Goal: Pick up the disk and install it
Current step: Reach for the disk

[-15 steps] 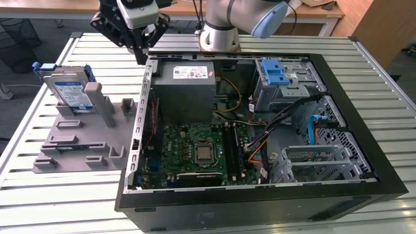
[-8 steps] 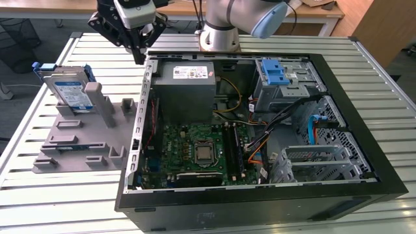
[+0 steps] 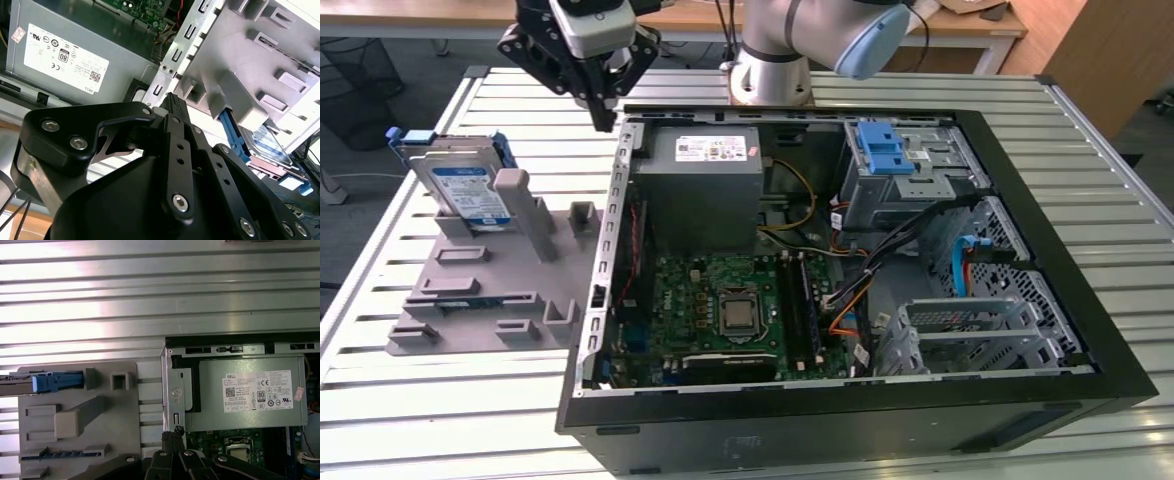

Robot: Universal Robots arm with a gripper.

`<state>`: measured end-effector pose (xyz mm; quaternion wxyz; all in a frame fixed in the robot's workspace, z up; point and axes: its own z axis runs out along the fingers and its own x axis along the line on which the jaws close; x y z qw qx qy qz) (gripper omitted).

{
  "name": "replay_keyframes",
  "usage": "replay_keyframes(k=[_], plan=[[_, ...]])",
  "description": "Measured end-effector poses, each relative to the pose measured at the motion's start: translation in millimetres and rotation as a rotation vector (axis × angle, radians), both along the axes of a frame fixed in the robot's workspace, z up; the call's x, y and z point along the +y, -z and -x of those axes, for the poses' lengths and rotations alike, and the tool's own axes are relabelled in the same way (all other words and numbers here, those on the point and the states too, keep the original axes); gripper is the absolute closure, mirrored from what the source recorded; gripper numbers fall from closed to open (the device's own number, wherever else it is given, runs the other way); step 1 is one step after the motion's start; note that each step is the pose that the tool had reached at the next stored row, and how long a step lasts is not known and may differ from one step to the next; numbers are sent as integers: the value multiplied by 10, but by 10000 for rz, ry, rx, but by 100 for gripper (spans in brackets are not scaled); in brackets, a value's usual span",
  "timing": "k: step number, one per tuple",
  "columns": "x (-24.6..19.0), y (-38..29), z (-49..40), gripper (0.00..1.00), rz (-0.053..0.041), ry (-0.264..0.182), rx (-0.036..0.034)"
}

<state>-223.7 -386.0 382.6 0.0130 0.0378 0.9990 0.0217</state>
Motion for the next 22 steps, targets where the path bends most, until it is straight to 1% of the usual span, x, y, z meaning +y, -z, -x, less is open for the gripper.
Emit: replay_keyframes(k=[22], plan=[[14,4,56,89,-1,0,-1]])
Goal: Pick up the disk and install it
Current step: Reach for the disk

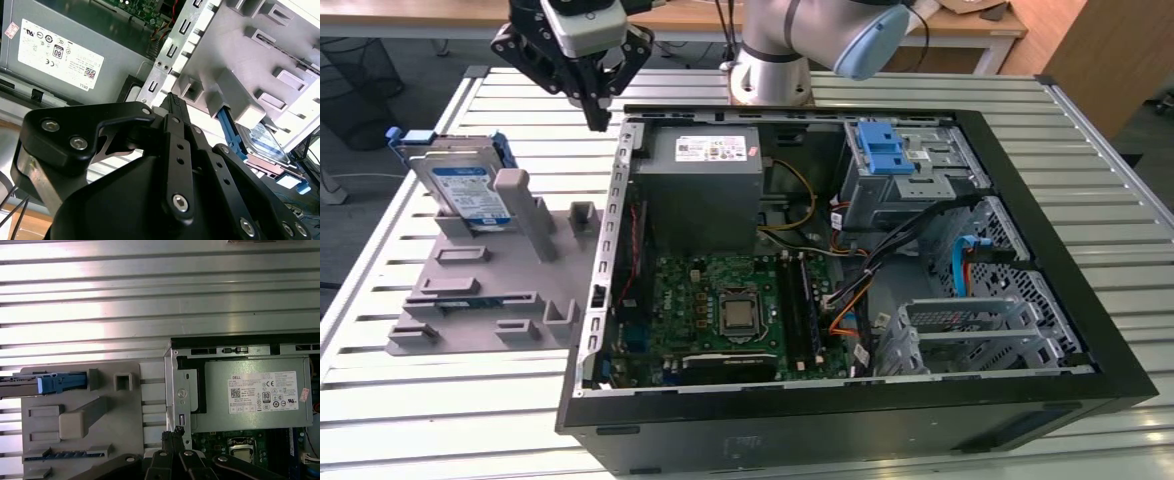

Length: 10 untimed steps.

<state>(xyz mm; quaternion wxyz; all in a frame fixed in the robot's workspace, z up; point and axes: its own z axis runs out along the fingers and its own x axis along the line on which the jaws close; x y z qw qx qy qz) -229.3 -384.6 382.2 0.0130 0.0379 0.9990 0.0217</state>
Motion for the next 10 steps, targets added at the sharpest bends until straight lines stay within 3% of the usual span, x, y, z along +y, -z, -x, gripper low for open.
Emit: replay_keyframes(k=[10], plan=[[4,0,56,89,0,1,0]])
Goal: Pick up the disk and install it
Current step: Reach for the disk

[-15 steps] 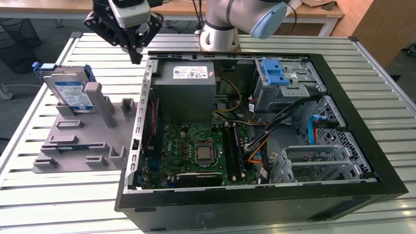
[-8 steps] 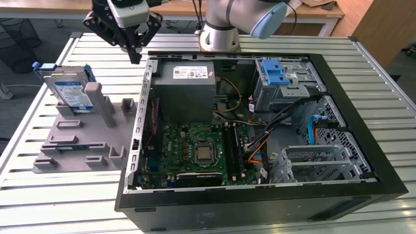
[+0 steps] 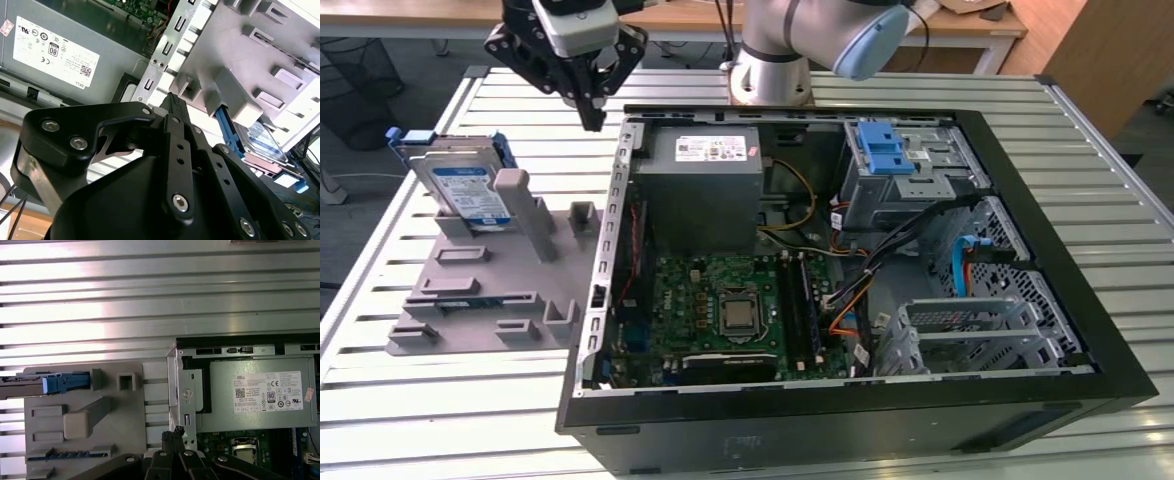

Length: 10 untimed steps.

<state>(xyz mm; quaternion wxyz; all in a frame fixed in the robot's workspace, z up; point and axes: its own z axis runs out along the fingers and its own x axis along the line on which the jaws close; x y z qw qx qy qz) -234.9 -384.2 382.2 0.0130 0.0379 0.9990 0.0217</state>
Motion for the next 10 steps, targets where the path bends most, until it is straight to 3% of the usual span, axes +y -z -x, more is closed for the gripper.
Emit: replay_keyframes(k=[10], plan=[[2,0,34,89,-1,1,-1]])
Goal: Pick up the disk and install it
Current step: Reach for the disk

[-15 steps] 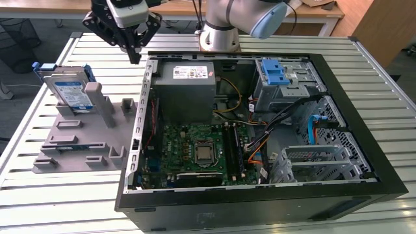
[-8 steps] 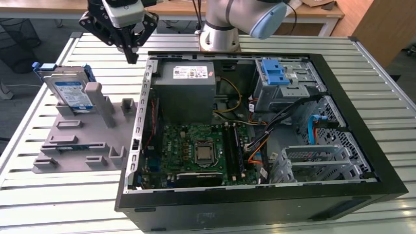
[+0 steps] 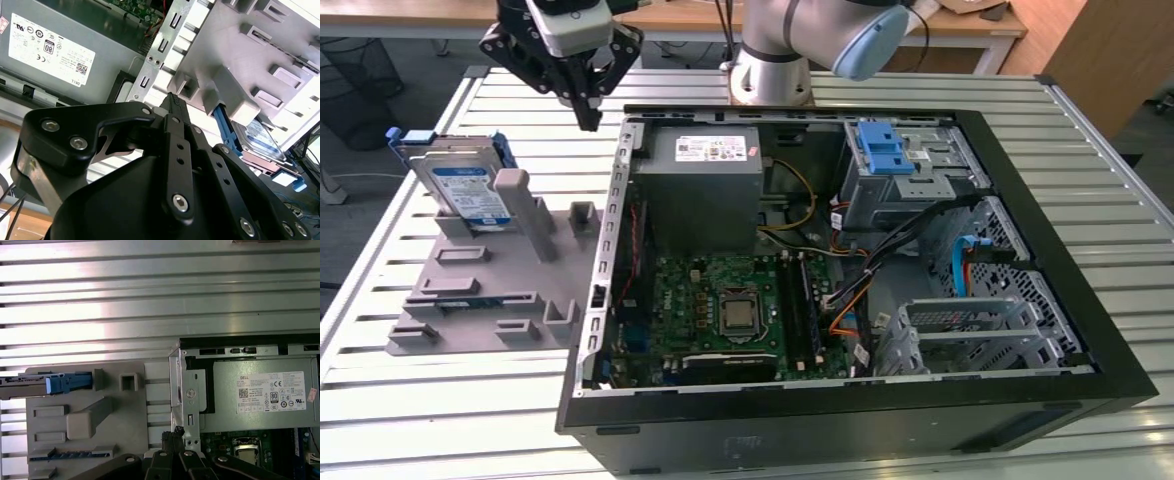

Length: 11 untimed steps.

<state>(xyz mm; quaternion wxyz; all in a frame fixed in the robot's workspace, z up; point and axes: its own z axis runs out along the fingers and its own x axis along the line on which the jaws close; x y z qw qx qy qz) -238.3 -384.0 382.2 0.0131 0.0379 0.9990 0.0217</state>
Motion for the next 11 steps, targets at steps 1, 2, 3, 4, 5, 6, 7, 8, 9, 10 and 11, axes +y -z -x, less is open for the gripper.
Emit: replay_keyframes(k=[1,2,3,4,5,6,7,8,9,10,11], plan=[[0,0,6,89,1,-1,1],[0,0,15,89,0,-1,0],[0,0,24,89,0,-2,0],[0,0,32,89,0,-2,0],[1,0,39,89,1,-1,1],[0,1,45,89,0,-2,0],[0,1,49,89,0,-1,0],[1,1,52,89,0,-2,0],[1,0,54,89,0,-2,1],[0,0,58,89,1,-1,0],[0,0,61,89,0,-1,0]])
